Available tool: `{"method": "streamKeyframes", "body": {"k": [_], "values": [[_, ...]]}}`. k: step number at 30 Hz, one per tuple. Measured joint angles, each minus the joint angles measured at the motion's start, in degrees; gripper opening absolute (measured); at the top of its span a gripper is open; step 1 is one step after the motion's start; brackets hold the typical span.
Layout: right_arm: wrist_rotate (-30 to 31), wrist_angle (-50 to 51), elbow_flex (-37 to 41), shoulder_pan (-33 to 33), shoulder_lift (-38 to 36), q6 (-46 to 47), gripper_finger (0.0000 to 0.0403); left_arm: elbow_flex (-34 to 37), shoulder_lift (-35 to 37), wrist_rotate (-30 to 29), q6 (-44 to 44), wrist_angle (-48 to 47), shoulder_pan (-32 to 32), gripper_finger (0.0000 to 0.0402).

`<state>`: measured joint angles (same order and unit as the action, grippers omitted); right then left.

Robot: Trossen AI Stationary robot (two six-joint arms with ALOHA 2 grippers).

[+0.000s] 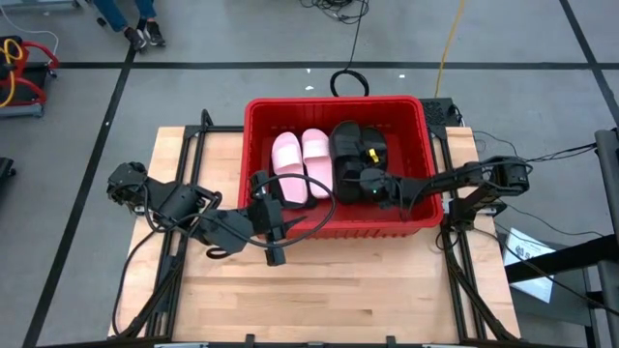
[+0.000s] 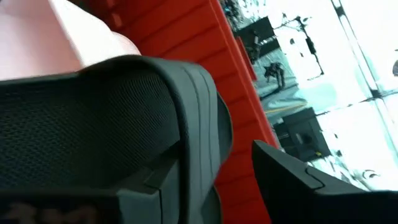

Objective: Pick and place slides into bin
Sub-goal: Put the black slide into the red bin

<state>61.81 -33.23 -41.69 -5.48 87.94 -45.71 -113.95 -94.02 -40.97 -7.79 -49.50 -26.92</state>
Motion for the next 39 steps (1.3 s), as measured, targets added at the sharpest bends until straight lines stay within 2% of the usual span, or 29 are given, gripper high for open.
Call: {"method": "streamKeyframes", "body": {"k": [4,8,11,17,23,31,39], "values": [[4.5,-0.1,0.0,1.6,0.0,-0.3,0.0179,0.0,0.0,0.0,0.0,0.0,0.0,0.0113],[3.7,0.2,0.0,2.5,0.0,2.7,0.0188,0.0,0.0,0.0,0.1,0.0,0.0,0.0113],[0.9,2.8,0.0,2.6,0.0,6.2,0.0191,0.0,0.0,0.0,0.1,0.0,0.0,0.0113],[0.9,9.6,0.0,2.5,0.0,10.5,0.0190,0.0,0.0,0.0,0.1,0.0,0.0,0.0113],[1.7,9.7,0.0,1.2,0.0,15.5,0.0190,0.0,0.0,0.0,0.1,0.0,0.0,0.0113],[4.1,11.6,0.0,2.6,0.0,16.6,0.0188,0.0,0.0,0.0,0.0,0.0,0.0,0.0113],[-0.7,18.8,0.0,3.3,0.0,24.0,0.0185,0.0,0.0,0.0,0.0,0.0,0.0,0.0113]]}}
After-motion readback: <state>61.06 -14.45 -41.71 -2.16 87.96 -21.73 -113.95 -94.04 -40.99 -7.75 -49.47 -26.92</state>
